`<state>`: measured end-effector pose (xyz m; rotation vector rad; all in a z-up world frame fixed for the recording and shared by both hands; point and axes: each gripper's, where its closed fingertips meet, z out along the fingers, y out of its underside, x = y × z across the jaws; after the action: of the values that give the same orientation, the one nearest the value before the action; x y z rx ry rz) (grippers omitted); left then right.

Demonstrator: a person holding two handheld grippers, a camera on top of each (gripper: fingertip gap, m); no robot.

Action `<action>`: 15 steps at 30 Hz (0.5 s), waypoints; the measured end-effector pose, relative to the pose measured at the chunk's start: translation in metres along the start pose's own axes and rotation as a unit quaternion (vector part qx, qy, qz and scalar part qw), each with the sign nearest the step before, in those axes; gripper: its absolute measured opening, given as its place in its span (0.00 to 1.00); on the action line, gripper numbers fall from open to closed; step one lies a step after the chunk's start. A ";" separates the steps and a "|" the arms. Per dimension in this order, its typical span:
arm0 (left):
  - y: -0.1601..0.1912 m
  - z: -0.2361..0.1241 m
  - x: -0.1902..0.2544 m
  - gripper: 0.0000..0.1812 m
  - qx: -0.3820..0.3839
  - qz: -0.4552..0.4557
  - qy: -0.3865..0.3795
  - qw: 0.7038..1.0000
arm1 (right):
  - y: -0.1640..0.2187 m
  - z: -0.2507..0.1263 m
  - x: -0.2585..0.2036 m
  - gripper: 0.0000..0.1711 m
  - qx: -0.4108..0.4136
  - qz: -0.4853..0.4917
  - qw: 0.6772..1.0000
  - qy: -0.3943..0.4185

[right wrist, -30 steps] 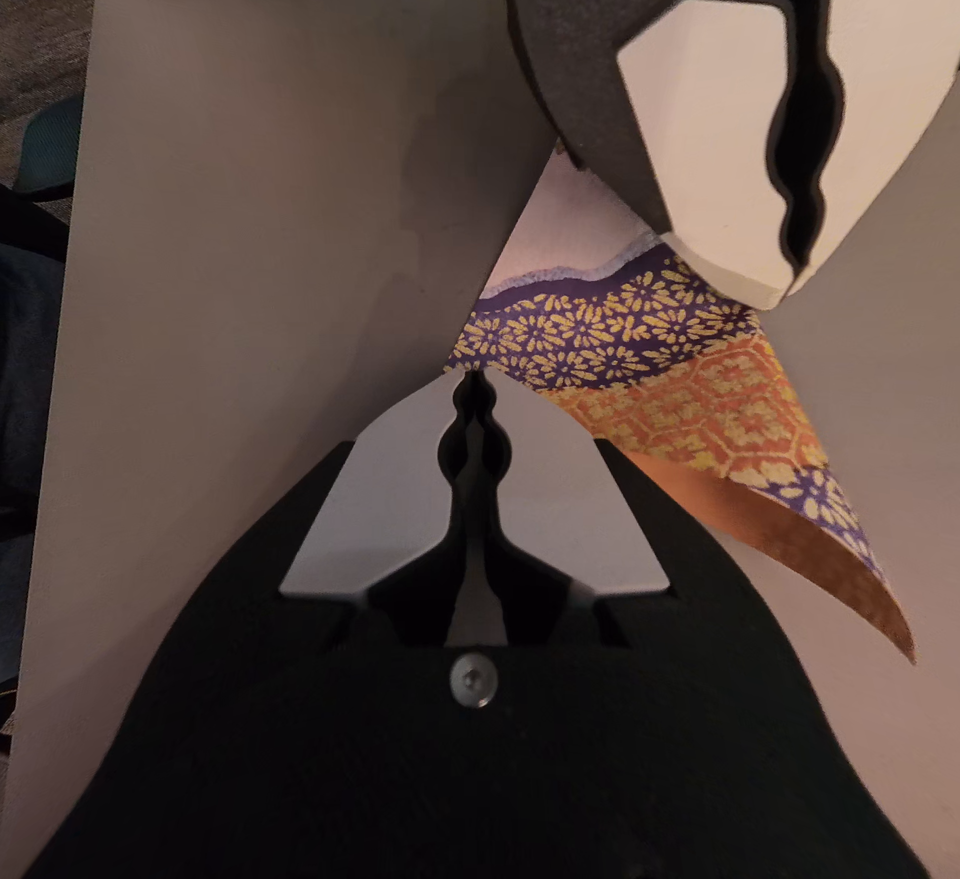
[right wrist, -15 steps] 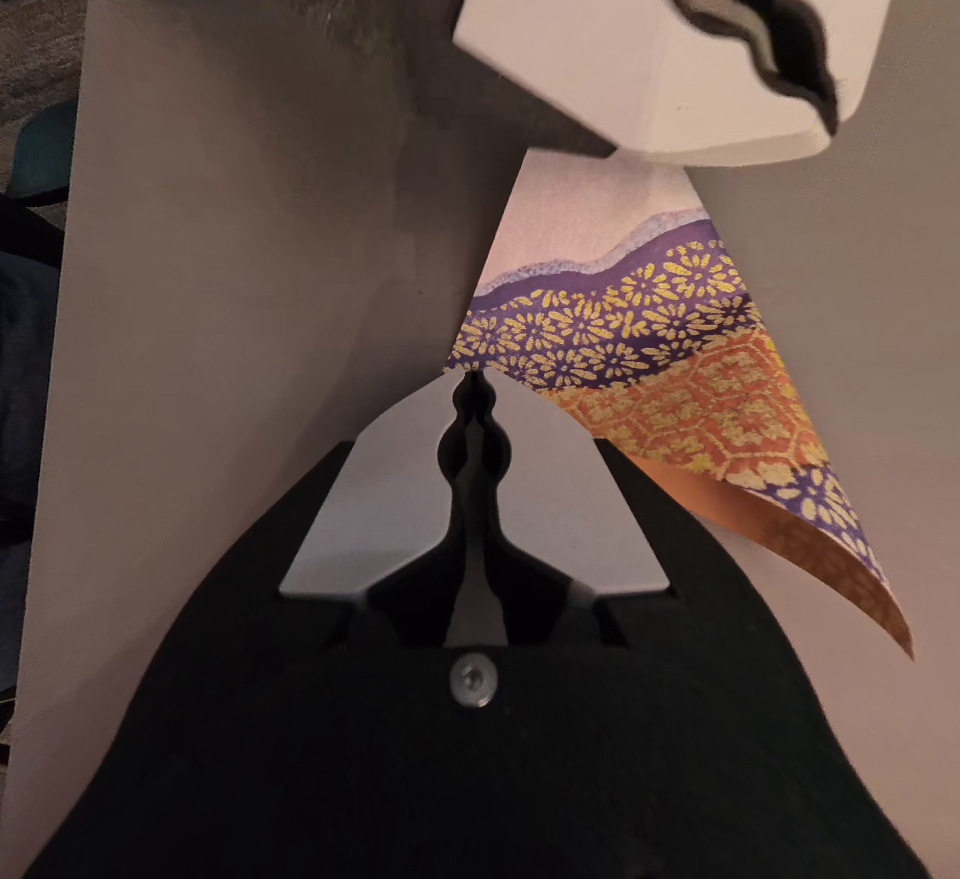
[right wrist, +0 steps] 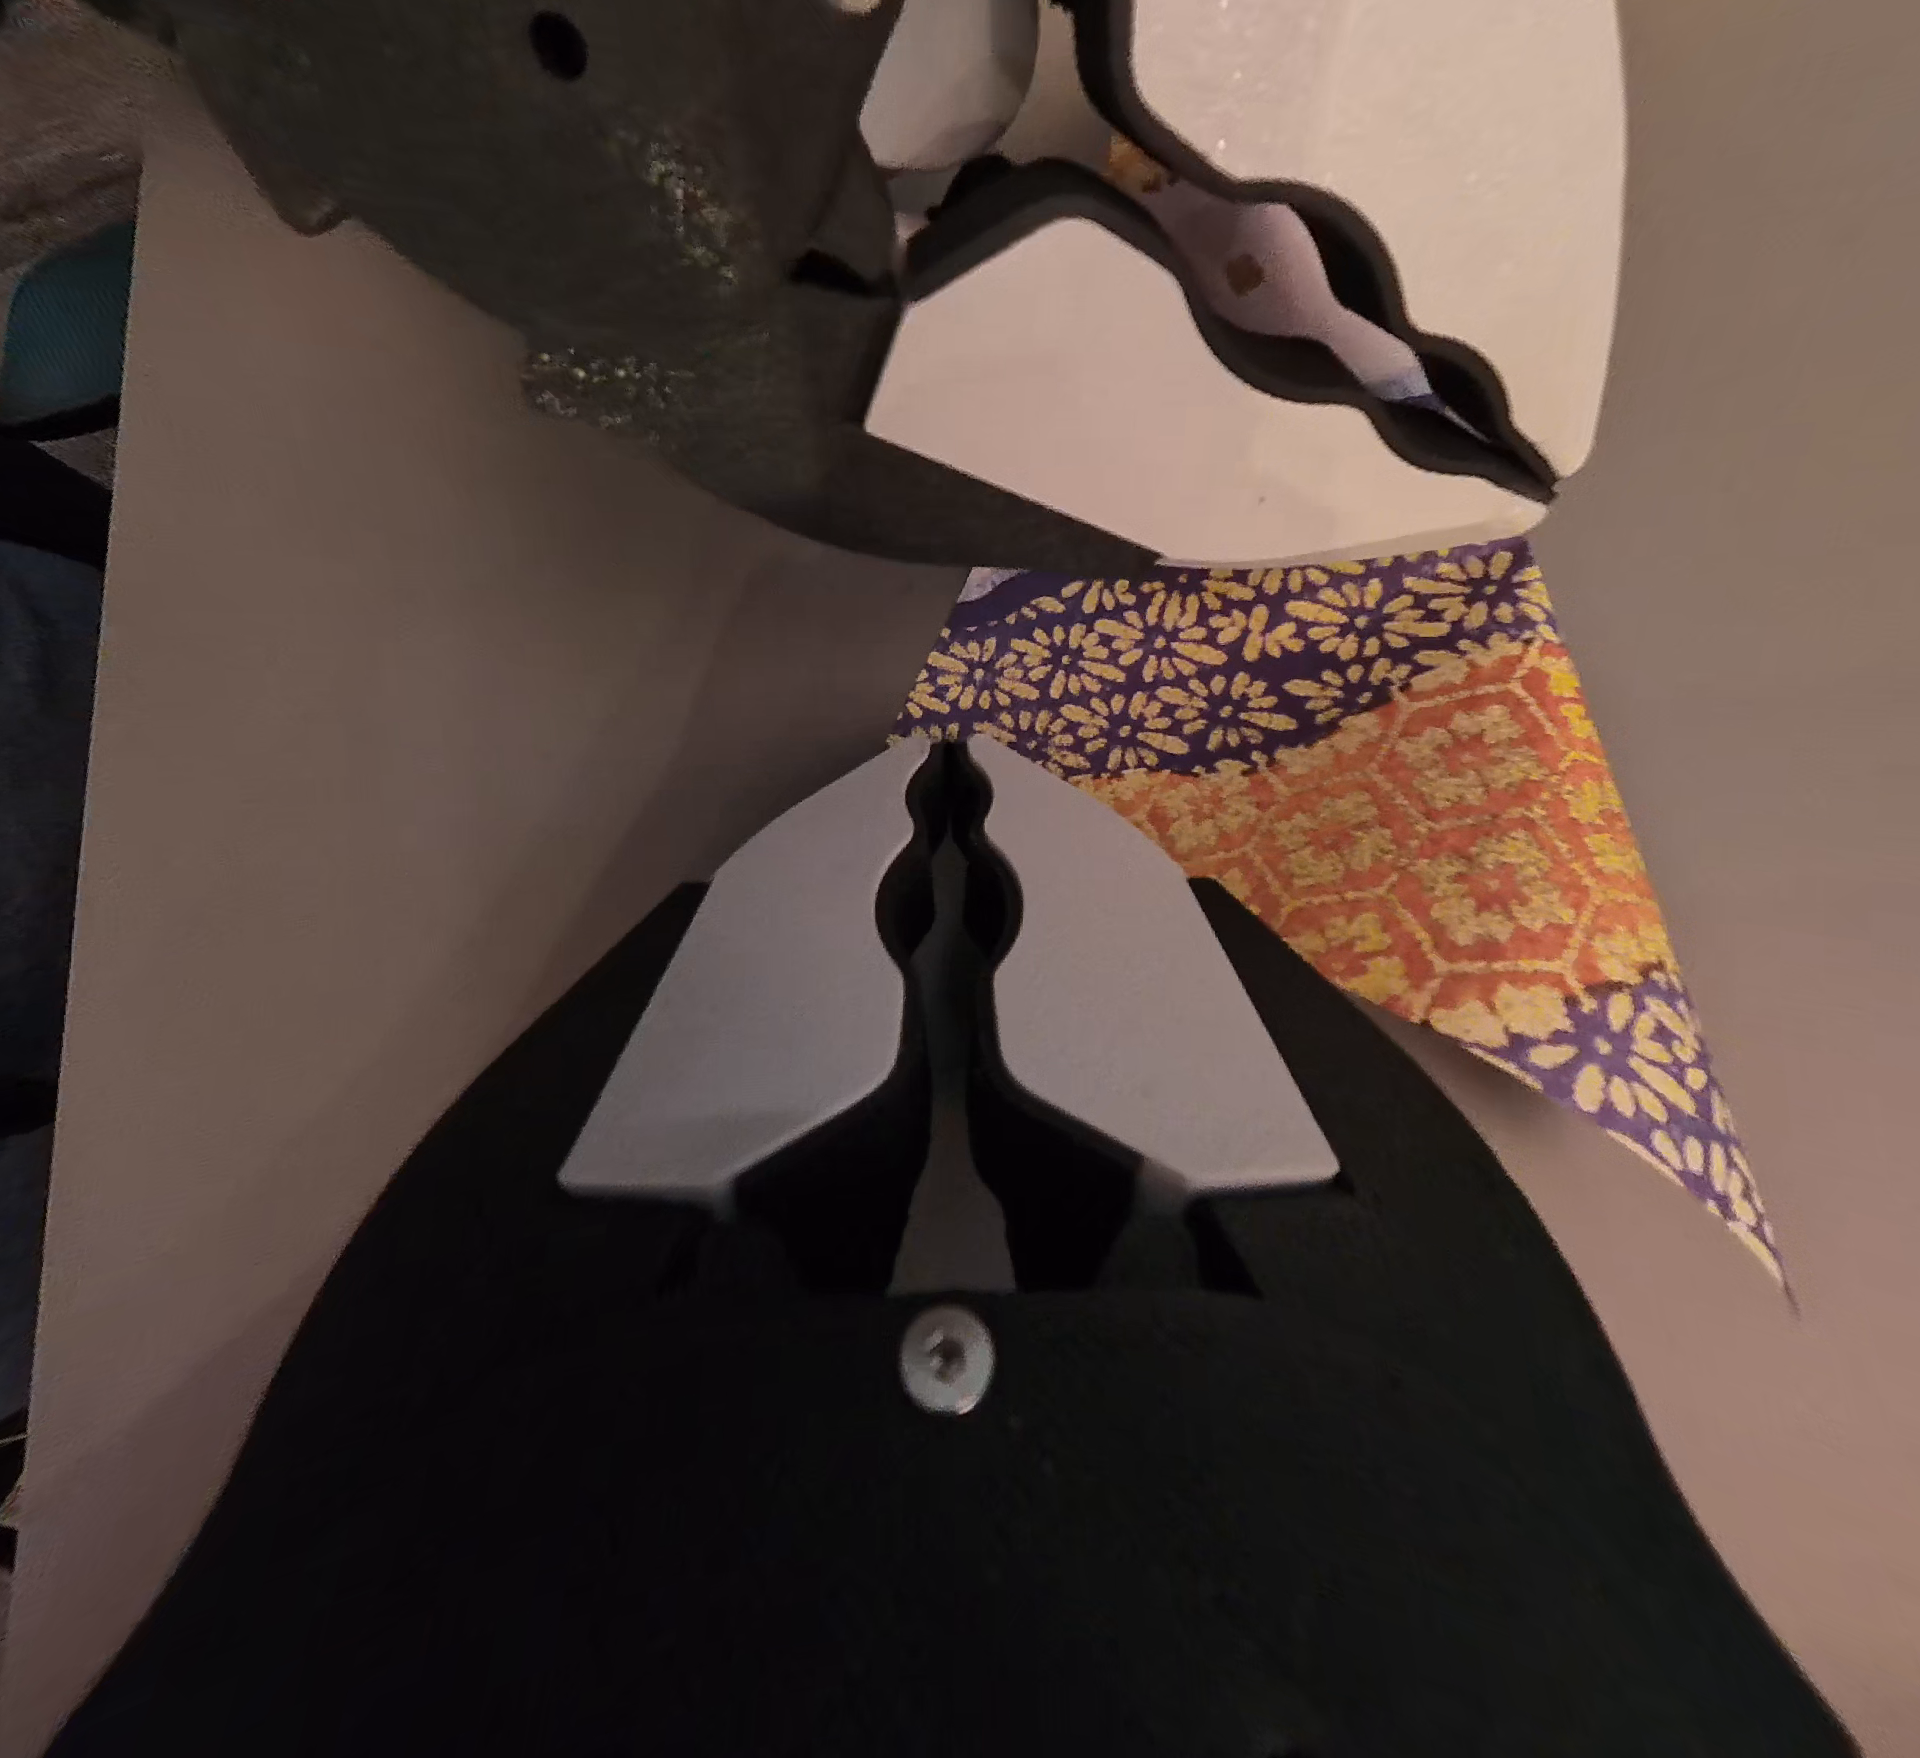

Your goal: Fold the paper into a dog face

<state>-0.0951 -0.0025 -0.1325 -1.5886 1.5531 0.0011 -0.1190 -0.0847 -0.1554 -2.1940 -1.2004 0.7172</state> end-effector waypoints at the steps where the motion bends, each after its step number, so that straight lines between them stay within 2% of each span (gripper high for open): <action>1: 0.001 0.001 0.000 0.00 0.002 -0.003 0.000 1.000 | 0.000 0.000 0.000 0.02 0.000 0.001 1.000 -0.001; 15: 0.000 0.006 -0.007 0.00 0.010 -0.009 -0.002 1.000 | 0.000 0.000 0.000 0.02 0.000 0.000 1.000 0.002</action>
<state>-0.0935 0.0069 -0.1326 -1.5864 1.5306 -0.0217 -0.1193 -0.0848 -0.1556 -2.1942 -1.1969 0.7122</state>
